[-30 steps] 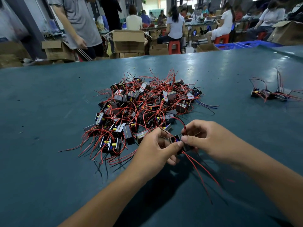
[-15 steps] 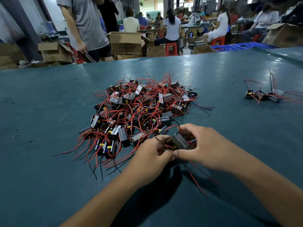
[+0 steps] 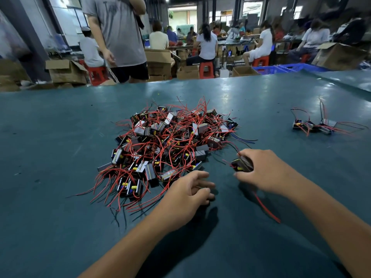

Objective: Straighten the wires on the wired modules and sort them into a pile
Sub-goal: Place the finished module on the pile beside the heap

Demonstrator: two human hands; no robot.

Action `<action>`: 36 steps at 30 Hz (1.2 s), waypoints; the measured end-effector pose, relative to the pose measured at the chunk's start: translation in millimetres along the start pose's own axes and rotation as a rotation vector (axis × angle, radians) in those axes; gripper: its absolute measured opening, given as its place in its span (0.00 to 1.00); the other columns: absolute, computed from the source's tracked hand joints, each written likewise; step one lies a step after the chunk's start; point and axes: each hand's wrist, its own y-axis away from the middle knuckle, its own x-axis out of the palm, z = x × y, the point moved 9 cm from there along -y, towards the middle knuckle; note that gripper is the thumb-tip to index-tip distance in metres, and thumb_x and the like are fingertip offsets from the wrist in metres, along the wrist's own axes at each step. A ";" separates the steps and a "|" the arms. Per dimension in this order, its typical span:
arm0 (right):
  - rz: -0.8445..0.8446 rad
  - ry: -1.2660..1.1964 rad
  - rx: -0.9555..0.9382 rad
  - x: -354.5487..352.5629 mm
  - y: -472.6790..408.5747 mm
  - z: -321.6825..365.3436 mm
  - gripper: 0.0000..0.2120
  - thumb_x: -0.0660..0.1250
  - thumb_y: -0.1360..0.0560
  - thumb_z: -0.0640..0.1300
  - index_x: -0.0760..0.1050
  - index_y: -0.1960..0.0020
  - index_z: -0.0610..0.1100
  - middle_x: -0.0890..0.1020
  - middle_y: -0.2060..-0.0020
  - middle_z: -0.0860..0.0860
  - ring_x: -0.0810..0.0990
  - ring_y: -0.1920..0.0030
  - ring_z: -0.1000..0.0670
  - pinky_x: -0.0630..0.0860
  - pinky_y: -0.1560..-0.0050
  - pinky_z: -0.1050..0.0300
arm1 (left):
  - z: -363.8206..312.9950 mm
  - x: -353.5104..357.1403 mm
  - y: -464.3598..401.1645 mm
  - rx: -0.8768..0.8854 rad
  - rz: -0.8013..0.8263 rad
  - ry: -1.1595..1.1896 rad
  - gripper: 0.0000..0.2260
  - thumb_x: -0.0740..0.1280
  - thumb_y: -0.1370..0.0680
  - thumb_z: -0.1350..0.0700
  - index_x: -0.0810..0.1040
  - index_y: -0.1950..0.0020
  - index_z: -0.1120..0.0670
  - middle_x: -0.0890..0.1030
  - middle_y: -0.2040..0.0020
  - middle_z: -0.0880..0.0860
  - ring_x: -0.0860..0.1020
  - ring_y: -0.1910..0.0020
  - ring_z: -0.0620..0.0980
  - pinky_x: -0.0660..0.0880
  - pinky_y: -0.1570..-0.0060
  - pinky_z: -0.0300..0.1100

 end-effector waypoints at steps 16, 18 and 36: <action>-0.134 0.229 0.120 -23.3 -46.4 -29.4 0.35 0.68 0.23 0.56 0.59 0.24 0.41 0.71 0.30 0.42 0.69 0.29 0.42 0.57 0.25 0.42 | -43.2 -7.4 13.7 0.361 -0.115 -0.497 0.08 0.67 0.19 0.57 0.80 0.41 0.52 0.82 0.52 0.41 0.79 0.51 0.37 0.77 0.49 0.34; -0.077 0.091 0.044 -4.5 -42.5 -3.0 0.32 0.68 0.23 0.54 0.62 0.25 0.42 0.72 0.30 0.44 0.70 0.29 0.44 0.62 0.26 0.44 | -49.5 -9.9 16.2 0.413 -0.135 -0.513 0.07 0.67 0.19 0.59 0.80 0.42 0.53 0.81 0.53 0.43 0.78 0.51 0.40 0.76 0.51 0.34; -0.046 0.035 -0.152 38.7 -82.2 65.7 0.06 0.66 0.22 0.40 0.71 0.50 0.49 0.77 0.50 0.49 0.77 0.49 0.47 0.76 0.46 0.49 | -48.6 -109.8 29.3 0.362 -0.791 -0.311 0.11 0.65 0.22 0.65 0.77 0.45 0.50 0.78 0.53 0.44 0.76 0.52 0.44 0.75 0.53 0.39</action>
